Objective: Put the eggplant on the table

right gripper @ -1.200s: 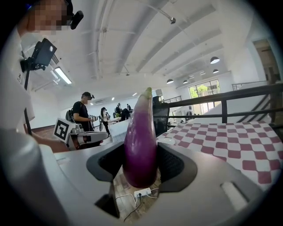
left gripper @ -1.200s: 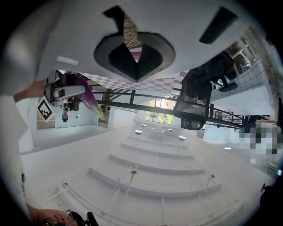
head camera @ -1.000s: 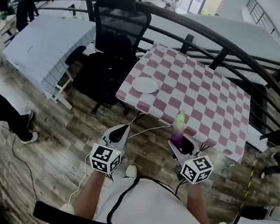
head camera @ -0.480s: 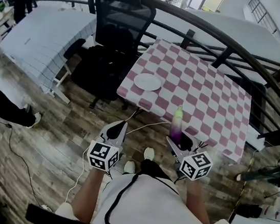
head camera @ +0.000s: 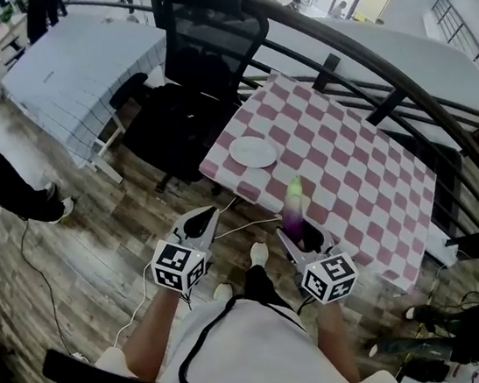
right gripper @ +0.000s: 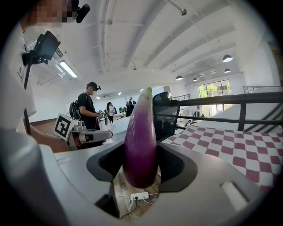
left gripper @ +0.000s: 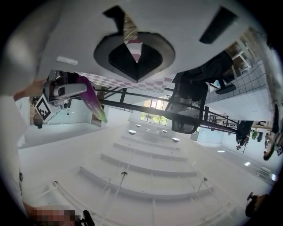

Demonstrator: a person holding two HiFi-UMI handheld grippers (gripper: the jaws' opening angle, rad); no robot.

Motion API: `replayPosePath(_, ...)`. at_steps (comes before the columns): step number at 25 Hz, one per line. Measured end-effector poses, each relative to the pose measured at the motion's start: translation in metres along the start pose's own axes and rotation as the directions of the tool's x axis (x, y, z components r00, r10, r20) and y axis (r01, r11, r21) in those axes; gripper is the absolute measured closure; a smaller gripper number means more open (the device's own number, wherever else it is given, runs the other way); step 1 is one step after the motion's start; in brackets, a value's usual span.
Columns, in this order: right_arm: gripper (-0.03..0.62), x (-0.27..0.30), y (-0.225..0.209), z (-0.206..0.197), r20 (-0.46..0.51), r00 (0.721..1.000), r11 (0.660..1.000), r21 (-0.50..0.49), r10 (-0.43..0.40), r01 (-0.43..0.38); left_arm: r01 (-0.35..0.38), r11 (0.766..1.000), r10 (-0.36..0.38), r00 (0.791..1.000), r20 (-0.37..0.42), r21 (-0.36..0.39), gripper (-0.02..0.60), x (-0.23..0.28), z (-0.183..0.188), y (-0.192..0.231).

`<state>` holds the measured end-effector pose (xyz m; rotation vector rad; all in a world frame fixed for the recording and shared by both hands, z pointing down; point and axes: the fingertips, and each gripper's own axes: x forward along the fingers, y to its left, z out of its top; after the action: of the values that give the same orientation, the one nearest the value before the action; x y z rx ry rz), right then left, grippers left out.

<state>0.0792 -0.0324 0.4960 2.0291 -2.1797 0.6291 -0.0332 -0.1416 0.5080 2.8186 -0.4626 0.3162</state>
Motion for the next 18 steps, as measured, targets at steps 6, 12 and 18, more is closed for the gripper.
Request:
replayPosePath(6,0.358,0.026,-0.043,0.012,-0.016,1.0,1.0,0.008,0.015,-0.015,-0.01,1.0,0.01,1.0,0.001,-0.002,0.575,0.046,0.017,0.012)
replayPosePath(12,0.358,0.054,-0.082,0.037,-0.026,0.998,0.998,-0.003,0.061,-0.062,-0.043,0.999,0.043,0.999,0.007,-0.009,0.575,0.092,0.039,0.024)
replayPosePath(18,0.358,0.078,-0.131,0.069,-0.038,0.993,0.993,-0.026,0.111,-0.112,-0.082,0.997,0.082,0.997,0.012,-0.006,0.575,0.139,0.066,0.03)
